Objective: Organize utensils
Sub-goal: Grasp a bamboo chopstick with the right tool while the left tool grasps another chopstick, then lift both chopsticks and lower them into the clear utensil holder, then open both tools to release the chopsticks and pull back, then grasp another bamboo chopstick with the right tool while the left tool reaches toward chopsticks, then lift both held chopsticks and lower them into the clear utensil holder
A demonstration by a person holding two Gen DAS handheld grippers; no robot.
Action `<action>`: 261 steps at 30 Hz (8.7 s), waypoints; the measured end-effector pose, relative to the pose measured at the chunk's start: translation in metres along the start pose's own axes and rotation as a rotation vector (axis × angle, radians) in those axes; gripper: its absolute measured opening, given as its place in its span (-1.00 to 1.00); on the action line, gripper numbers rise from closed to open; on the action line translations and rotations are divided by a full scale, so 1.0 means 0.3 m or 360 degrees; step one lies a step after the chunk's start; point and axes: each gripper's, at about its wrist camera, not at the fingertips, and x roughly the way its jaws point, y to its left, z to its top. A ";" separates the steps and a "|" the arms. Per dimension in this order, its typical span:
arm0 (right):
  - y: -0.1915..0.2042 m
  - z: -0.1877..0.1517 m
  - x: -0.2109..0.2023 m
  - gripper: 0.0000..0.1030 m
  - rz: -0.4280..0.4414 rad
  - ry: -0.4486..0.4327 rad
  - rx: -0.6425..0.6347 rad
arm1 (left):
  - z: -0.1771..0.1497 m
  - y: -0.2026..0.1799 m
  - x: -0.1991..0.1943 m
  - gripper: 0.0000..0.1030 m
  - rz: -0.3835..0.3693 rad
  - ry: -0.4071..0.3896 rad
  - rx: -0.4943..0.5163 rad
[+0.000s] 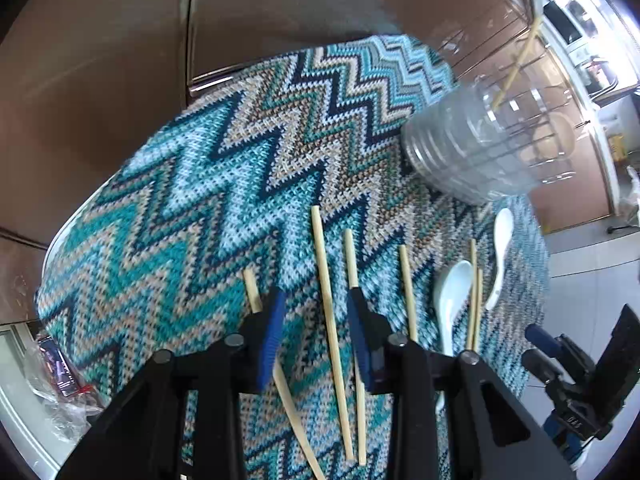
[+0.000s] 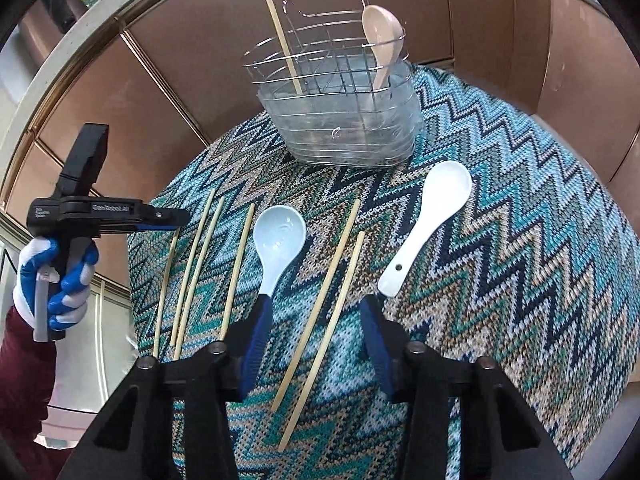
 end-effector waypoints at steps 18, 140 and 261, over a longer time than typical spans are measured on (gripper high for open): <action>-0.094 0.133 0.239 -0.65 -0.0055 0.0265 0.0082 | 0.054 -0.044 0.088 -0.70 0.0102 0.0105 0.0002; 0.278 -0.070 -0.502 -0.29 -0.0352 -0.1284 -0.0131 | -0.394 -0.287 -0.624 -0.18 -0.0077 -0.1532 0.0223; 0.222 -0.070 -0.241 -0.89 -0.0097 -0.0460 -0.0064 | -0.304 -0.182 -0.416 -0.91 -0.0177 -0.0744 0.0202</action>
